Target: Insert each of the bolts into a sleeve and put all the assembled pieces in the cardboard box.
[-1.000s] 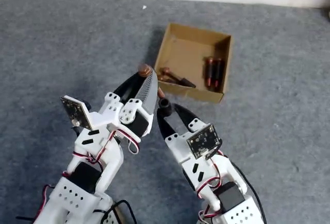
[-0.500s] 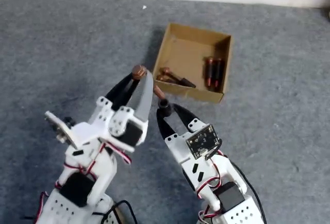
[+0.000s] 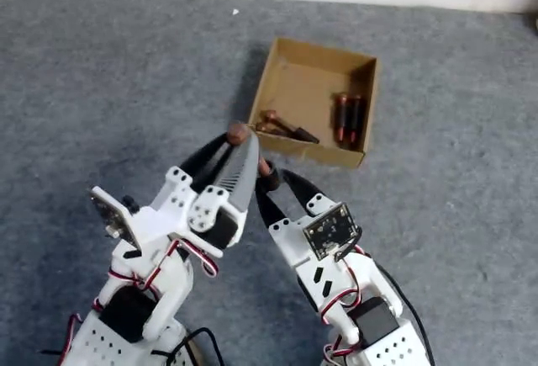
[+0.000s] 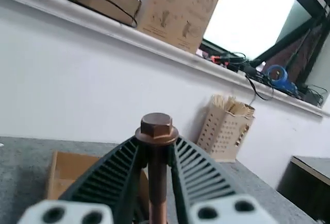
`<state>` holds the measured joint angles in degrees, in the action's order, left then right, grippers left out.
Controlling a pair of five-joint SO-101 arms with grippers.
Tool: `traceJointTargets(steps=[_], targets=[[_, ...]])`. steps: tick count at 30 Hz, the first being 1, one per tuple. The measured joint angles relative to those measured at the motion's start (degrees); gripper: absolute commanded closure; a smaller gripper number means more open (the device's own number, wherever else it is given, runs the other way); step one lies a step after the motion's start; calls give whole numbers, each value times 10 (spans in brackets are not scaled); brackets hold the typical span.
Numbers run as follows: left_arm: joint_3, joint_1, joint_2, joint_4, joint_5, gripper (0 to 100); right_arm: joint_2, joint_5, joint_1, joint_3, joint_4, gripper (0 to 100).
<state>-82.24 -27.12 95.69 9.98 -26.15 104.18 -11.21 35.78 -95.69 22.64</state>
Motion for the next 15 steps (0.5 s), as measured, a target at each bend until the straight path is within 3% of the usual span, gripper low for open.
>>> traceJointTargets(steps=[15], targets=[[-33, 6, 9, -16, 0, 994, -1, -1, -1, 0, 1, 993]])
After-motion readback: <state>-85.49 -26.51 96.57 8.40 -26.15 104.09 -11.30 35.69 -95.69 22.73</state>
